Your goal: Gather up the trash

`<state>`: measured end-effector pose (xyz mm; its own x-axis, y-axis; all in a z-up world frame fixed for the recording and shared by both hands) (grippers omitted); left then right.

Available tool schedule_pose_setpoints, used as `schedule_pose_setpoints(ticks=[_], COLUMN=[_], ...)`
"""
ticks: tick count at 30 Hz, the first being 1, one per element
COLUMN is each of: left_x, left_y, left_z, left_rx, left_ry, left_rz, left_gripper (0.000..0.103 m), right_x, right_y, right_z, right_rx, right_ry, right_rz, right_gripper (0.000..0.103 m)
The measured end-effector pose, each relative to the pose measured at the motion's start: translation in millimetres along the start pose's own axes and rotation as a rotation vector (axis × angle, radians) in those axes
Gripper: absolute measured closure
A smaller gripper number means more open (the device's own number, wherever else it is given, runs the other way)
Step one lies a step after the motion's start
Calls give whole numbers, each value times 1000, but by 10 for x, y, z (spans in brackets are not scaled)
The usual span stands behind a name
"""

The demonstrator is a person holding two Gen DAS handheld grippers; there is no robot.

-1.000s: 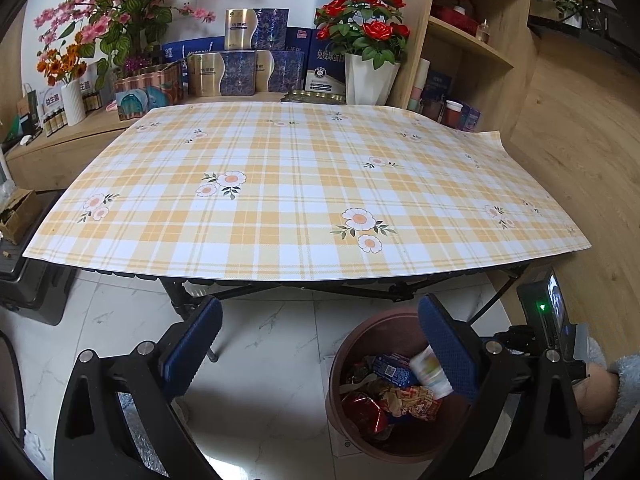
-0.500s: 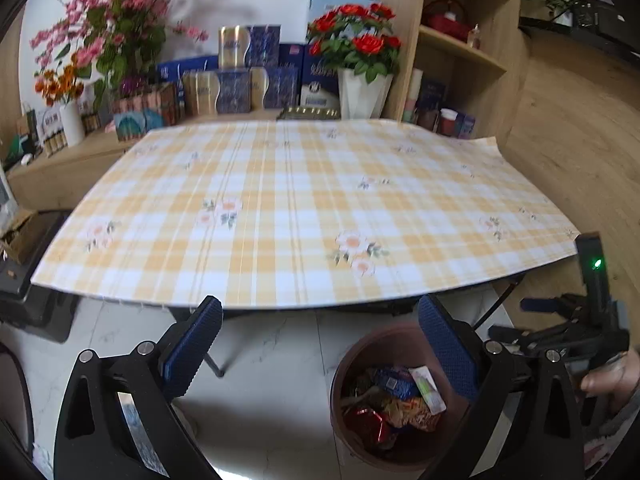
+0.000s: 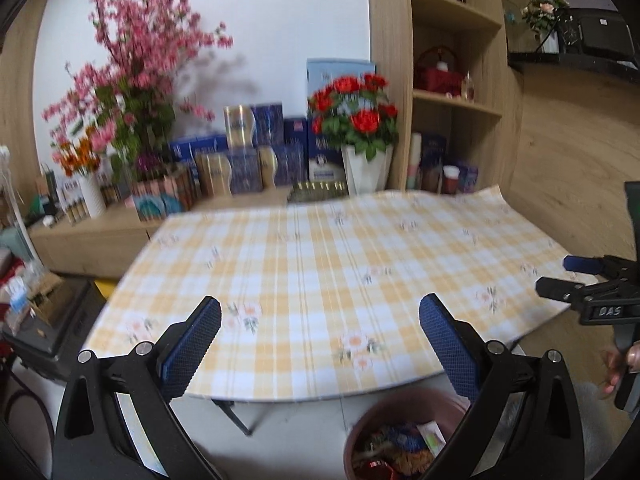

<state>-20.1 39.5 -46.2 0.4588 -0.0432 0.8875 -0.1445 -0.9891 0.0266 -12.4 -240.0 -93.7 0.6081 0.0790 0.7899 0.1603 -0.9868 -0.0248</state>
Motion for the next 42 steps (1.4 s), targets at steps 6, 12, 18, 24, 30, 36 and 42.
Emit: schedule_pose_setpoints(ticks=[6,12,18,24,30,36,42], left_x=[363,514,554,545,556,557,549], left_y=[104,255,264,264,240,217,196], left_z=[-274,-445,-453,-468,-469,-479,-467], left_rx=[18,34,32,24,22,27,41], left_ry=[95,134,96,91,84,87,81], left_rz=[19,70,45,37,34,30,32], left_gripper=[6,6,6,6,6,6,6], right_x=[318,435,443,448,452,467,477], right_y=[-2,33,31,11,-21,-55,-68], right_z=[-422,-631,-726,-792,-813,-833,-846], right_rx=[-50,-69,-66,-67,-68,-71,-69], right_ry=[109,154,168,179,185,188,187], right_rz=[-34,-27,-24,-22,-24,-32,-33], right_gripper=[6,6,6,6,6,6,6])
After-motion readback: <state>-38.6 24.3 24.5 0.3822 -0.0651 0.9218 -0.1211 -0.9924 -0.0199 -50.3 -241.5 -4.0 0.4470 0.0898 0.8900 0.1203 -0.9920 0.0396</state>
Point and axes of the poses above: each gripper's, at about its wrist camera, not at the fingertips, and z roughly the way its jaws point, y to its right, x to its top, the point moved 2 cm from there along z, roughly the way its jaws point, and after that the axes turned 4 degrees about -z, right-handed, at the moved point
